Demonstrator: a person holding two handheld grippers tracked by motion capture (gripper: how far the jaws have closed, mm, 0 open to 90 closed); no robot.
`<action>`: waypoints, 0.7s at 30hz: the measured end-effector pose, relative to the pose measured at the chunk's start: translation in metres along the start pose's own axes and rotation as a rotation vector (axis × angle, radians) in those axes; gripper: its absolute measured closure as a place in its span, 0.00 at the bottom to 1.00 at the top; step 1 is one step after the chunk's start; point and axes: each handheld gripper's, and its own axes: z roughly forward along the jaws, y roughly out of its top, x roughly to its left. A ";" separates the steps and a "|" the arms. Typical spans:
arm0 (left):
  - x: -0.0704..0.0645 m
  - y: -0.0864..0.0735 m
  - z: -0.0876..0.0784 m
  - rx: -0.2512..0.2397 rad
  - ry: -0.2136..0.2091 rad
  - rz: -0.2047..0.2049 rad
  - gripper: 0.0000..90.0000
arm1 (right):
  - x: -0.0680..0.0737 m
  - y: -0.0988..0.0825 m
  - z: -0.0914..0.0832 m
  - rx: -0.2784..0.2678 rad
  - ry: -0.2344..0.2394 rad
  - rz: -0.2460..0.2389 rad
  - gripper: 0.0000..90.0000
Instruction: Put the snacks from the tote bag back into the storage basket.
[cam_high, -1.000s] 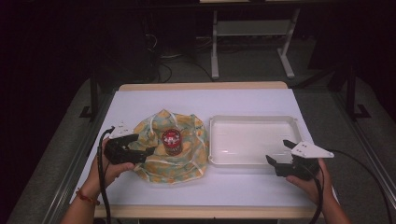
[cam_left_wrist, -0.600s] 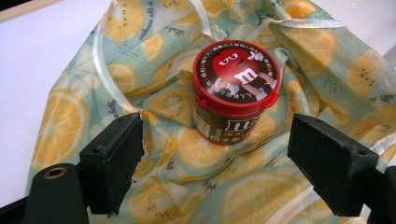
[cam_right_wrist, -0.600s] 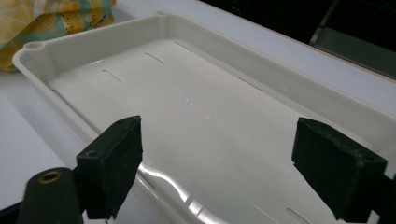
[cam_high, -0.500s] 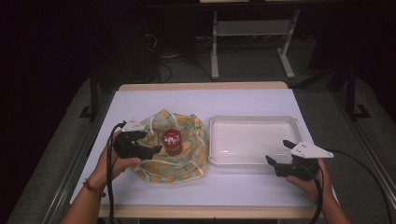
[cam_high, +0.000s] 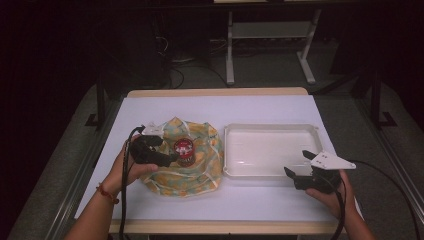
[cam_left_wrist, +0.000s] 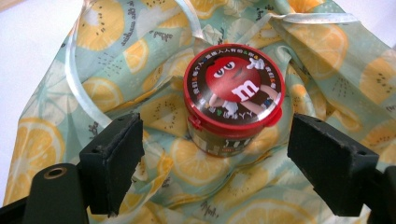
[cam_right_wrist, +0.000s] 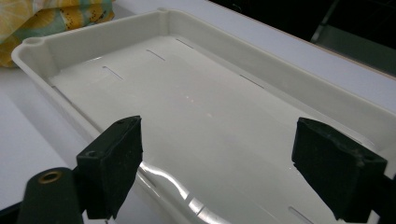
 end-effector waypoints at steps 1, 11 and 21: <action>0.000 0.002 0.001 0.001 0.001 0.000 0.20 | 0.000 0.000 0.000 0.000 0.001 0.000 0.17; -0.002 0.014 0.019 0.043 0.001 -0.012 0.20 | 0.000 0.000 0.000 0.004 0.002 -0.003 0.17; -0.007 0.025 0.029 0.063 -0.015 -0.026 0.19 | 0.000 -0.001 0.001 0.008 0.002 0.004 0.17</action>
